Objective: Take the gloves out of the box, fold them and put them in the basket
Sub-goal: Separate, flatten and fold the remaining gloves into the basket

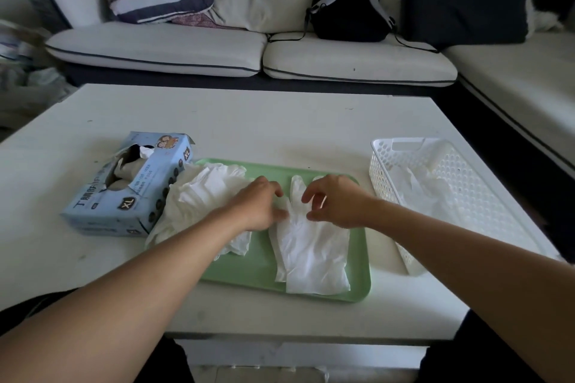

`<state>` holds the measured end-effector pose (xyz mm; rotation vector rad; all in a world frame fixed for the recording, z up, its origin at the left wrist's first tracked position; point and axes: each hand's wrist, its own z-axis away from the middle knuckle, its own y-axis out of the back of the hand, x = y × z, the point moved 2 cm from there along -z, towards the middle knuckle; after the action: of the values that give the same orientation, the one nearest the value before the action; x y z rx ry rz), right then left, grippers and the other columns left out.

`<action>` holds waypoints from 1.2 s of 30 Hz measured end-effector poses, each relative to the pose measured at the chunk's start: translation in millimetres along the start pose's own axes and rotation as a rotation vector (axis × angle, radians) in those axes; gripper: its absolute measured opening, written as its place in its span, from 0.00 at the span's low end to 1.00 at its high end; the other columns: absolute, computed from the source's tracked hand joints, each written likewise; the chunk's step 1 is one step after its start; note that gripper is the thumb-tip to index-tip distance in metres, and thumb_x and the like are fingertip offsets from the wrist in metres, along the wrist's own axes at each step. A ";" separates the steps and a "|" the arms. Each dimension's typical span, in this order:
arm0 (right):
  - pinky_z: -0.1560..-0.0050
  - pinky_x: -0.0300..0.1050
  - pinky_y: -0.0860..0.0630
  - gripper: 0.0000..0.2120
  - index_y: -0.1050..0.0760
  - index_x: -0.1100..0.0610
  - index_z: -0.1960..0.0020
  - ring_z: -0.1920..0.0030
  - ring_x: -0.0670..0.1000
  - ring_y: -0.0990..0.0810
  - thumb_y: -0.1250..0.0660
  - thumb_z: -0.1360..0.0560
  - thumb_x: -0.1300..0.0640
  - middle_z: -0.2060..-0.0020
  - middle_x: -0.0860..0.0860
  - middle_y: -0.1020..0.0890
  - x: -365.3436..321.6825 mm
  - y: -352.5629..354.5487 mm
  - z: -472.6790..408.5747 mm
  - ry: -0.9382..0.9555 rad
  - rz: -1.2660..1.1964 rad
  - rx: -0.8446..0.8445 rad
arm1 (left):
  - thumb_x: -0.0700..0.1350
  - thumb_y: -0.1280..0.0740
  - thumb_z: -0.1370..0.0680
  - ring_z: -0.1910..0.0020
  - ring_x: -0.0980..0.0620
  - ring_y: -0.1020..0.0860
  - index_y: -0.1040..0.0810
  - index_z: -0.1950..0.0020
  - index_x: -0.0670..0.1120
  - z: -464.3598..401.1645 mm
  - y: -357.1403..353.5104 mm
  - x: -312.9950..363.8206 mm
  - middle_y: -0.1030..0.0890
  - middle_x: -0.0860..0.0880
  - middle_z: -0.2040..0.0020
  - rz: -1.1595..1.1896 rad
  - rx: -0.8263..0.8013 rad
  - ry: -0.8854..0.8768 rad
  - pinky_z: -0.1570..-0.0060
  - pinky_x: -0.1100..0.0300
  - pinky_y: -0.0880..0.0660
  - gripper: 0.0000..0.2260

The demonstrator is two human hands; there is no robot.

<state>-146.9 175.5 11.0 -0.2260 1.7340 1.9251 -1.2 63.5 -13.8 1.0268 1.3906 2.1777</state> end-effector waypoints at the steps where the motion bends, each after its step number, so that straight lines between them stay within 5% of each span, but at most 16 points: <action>1: 0.53 0.37 0.25 0.15 0.18 0.52 0.43 0.60 0.44 0.21 0.23 0.29 0.54 0.55 0.47 0.16 -1.8 -4.3 -2.3 0.004 0.021 -0.024 | 0.55 0.29 0.22 0.34 0.45 0.26 0.26 0.30 0.49 -1.8 -3.0 1.3 0.31 0.46 0.30 0.014 0.007 0.016 0.35 0.52 0.28 0.23; 5: 0.54 0.39 0.30 0.21 0.22 0.53 0.38 0.57 0.46 0.25 0.23 0.29 0.51 0.53 0.46 0.20 -5.3 -12.2 -4.5 0.014 0.058 -0.071 | 0.55 0.28 0.22 0.39 0.45 0.26 0.21 0.39 0.49 -7.3 -6.2 2.9 0.28 0.46 0.35 0.091 0.022 0.028 0.41 0.56 0.29 0.15; 11: 0.55 0.38 0.31 0.23 0.22 0.52 0.37 0.63 0.39 0.28 0.22 0.29 0.50 0.47 0.48 0.18 -9.1 -7.9 -0.2 0.043 0.053 -0.101 | 0.42 0.30 0.22 0.60 0.45 0.18 0.20 0.53 0.40 -3.6 18.7 -0.2 0.18 0.44 0.54 0.070 0.120 0.068 0.59 0.53 0.21 0.06; 17: 0.57 0.32 0.31 0.18 0.20 0.53 0.43 0.56 0.43 0.25 0.22 0.30 0.52 0.50 0.47 0.20 -25.5 -9.4 22.1 0.177 0.096 -0.203 | 0.42 0.30 0.22 0.44 0.43 0.23 0.25 0.40 0.43 0.3 12.8 -4.2 0.25 0.45 0.41 -0.145 0.105 0.013 0.43 0.49 0.25 0.12; 20: 0.53 0.37 0.24 0.14 0.18 0.53 0.48 0.57 0.44 0.20 0.22 0.29 0.49 0.59 0.42 0.19 -31.8 -12.7 37.7 0.183 0.153 -0.399 | 0.39 0.30 0.23 0.48 0.41 0.22 0.26 0.37 0.44 7.0 15.2 11.7 0.28 0.46 0.40 -0.223 0.185 -0.086 0.47 0.46 0.23 0.15; 24: 0.51 0.39 0.21 0.14 0.20 0.55 0.41 0.53 0.47 0.18 0.26 0.25 0.53 0.50 0.48 0.15 -24.8 -16.5 45.9 0.103 0.102 -0.619 | 0.52 0.24 0.26 0.44 0.48 0.22 0.22 0.39 0.49 20.5 8.7 30.7 0.23 0.50 0.40 -0.185 -0.005 -0.214 0.44 0.52 0.24 0.19; 26: 0.52 0.45 0.17 0.09 0.19 0.58 0.44 0.53 0.50 0.15 0.28 0.24 0.59 0.50 0.51 0.15 -14.8 -3.2 39.0 0.009 -0.103 -0.562 | 0.54 0.23 0.28 0.41 0.49 0.23 0.23 0.35 0.52 25.3 -2.2 36.5 0.25 0.52 0.38 -0.197 -0.147 -0.252 0.43 0.54 0.25 0.23; 28: 0.54 0.46 0.16 0.05 0.19 0.59 0.48 0.54 0.54 0.14 0.28 0.24 0.62 0.53 0.54 0.16 1.3 14.2 27.4 -0.087 -0.149 -0.315 | 0.56 0.24 0.28 0.42 0.49 0.23 0.26 0.31 0.52 27.7 -11.8 39.9 0.26 0.52 0.36 -0.300 -0.204 -0.288 0.45 0.53 0.24 0.28; 31: 0.51 0.45 0.21 0.13 0.20 0.59 0.42 0.50 0.57 0.17 0.29 0.26 0.65 0.47 0.55 0.19 29.2 26.3 9.0 -0.126 0.261 0.017 | 0.57 0.22 0.29 0.44 0.49 0.24 0.28 0.29 0.50 28.3 -17.0 43.4 0.27 0.51 0.35 -0.343 -0.210 -0.347 0.46 0.52 0.23 0.32; 36: 0.51 0.50 0.18 0.12 0.19 0.55 0.48 0.51 0.59 0.17 0.32 0.28 0.67 0.49 0.53 0.18 49.6 13.0 -10.4 -0.177 0.414 0.020 | 0.60 0.20 0.33 0.37 0.47 0.26 0.31 0.27 0.50 23.8 -19.4 45.5 0.30 0.52 0.30 -0.405 -0.233 -0.368 0.39 0.49 0.25 0.40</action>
<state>-197.4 178.7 -2.3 0.3277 1.7806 2.1323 -15.8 116.0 -7.6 0.9079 1.0404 1.7043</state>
